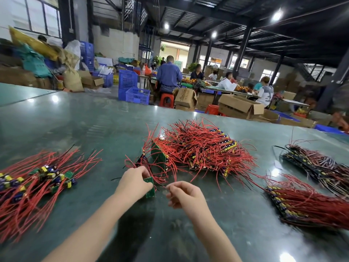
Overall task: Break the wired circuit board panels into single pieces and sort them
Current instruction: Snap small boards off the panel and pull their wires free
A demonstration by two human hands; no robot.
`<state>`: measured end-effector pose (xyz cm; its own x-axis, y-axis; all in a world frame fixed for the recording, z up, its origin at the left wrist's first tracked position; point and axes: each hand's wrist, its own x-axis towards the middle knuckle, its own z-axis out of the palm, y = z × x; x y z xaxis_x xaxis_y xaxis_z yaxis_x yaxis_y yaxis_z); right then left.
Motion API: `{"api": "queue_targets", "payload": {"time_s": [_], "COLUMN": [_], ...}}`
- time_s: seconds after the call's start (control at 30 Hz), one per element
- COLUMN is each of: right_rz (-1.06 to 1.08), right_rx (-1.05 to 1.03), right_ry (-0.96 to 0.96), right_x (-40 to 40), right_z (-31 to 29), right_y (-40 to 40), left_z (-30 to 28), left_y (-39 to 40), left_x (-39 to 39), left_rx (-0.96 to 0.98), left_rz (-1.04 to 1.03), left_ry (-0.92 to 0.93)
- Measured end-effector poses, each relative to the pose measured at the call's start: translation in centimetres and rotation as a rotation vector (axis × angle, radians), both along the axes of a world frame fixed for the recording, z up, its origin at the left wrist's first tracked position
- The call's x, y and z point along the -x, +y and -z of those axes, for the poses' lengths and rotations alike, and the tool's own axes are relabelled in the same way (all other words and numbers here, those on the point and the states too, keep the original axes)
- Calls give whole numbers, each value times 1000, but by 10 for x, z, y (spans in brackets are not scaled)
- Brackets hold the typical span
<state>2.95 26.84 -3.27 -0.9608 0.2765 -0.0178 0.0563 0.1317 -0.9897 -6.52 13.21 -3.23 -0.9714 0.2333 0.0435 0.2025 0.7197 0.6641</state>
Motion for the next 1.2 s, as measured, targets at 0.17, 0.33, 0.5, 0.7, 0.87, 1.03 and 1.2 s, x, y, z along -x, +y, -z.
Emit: {"api": "queue_targets", "payload": {"time_s": [0.17, 0.33, 0.5, 0.7, 0.87, 1.03, 1.2], "right_rz": [97, 83, 171, 95, 73, 87, 156], "right_rx": [-384, -349, -148, -149, -281, -281, -241], "right_ry": [46, 175, 259, 303, 338, 336, 348], "right_x": [2, 5, 4, 2, 1, 0, -2], "right_z": [15, 19, 13, 11, 14, 14, 16], "right_y": [-2, -13, -7, -6, -7, -6, -11], "left_z": [7, 6, 10, 18, 19, 17, 27], "left_y": [-3, -1, -3, -8, -6, -4, 2], "left_x": [-4, -22, -35, -43, -46, -51, -51], "left_rx": [-407, -915, -826, -763, -860, -892, -888], "left_rz": [-68, 14, 113, 133, 116, 102, 42], "left_ry": [-40, -258, -187, -199, -189, -28, 81]}}
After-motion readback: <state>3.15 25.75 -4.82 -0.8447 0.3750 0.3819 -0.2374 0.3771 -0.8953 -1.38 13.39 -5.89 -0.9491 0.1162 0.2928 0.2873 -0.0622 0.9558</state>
